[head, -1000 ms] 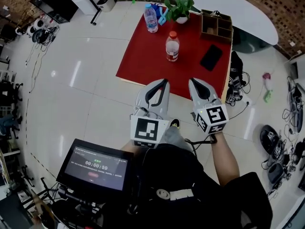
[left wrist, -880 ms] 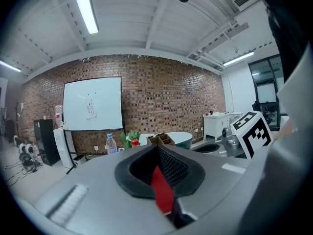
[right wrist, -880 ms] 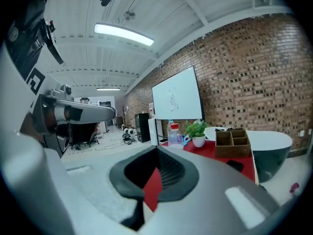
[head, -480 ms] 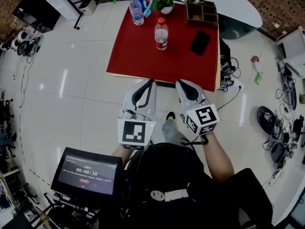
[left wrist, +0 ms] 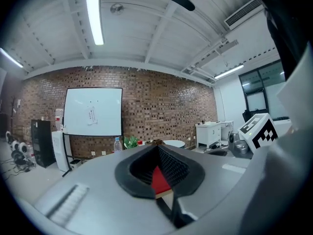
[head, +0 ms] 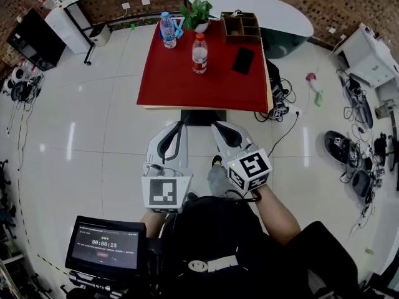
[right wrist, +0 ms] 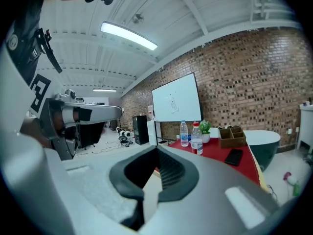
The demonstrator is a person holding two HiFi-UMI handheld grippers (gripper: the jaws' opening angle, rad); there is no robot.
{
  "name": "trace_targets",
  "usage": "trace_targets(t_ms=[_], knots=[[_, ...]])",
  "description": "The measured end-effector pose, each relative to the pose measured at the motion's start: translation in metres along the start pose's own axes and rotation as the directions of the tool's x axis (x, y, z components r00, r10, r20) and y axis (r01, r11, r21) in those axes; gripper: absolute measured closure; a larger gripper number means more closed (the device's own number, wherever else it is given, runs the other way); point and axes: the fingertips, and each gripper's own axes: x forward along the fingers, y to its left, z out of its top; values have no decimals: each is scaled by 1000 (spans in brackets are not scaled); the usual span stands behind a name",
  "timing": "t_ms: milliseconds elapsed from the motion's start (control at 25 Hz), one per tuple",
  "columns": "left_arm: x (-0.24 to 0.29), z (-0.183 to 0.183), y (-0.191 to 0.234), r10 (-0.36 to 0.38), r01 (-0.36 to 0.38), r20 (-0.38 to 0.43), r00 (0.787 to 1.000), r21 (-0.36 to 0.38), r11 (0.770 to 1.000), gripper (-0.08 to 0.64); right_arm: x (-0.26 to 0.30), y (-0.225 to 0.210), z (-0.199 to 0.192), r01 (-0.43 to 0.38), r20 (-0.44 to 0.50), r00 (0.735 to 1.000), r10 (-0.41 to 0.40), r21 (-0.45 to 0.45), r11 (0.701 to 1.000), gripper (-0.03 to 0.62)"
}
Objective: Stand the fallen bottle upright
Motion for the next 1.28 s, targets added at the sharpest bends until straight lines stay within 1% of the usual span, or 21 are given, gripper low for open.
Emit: trace_targets(t_ms=[120, 200, 320, 480, 560, 600, 680, 760, 880, 1080, 1280], knots=[[-32, 6, -13, -34, 34, 2, 999, -9, 999, 554, -24, 31, 11, -5, 4, 1000, 5, -18, 1000, 591], [-38, 0, -21, -57, 57, -13, 998, -6, 998, 554, -31, 40, 8, -11, -2, 1000, 11, 2, 1000, 591], [-49, -5, -29, -80, 80, -13, 997, -9, 997, 554, -43, 57, 10, -26, 1, 1000, 26, 26, 999, 591], [-89, 1, -45, -66, 66, 0, 998, -3, 998, 554, -78, 94, 24, -57, 39, 998, 56, 9, 998, 591], [-103, 1, -52, -56, 55, -19, 998, -13, 998, 554, -93, 106, 30, -76, 59, 995, 74, 21, 997, 591], [-104, 3, -53, -54, 54, -25, 998, -17, 998, 554, -95, 107, 34, -81, 67, 995, 79, 29, 996, 591], [-98, 10, -52, -58, 58, -6, 998, -11, 998, 554, -94, 104, 38, -76, 74, 995, 74, 36, 996, 591], [-94, 15, -51, -58, 58, 19, 998, -10, 998, 554, -93, 102, 33, -67, 66, 996, 64, 54, 996, 591], [-95, 13, -54, -58, 59, 28, 998, -18, 998, 554, -98, 102, 32, -55, 76, 996, 49, 71, 996, 591], [-85, 11, -74, -48, 47, 32, 998, 3, 999, 554, -114, 85, 41, -63, 123, 991, 57, 53, 997, 591], [-77, 21, -80, -61, 60, 43, 997, 17, 998, 554, -116, 79, 58, -62, 152, 987, 57, 25, 998, 591]])
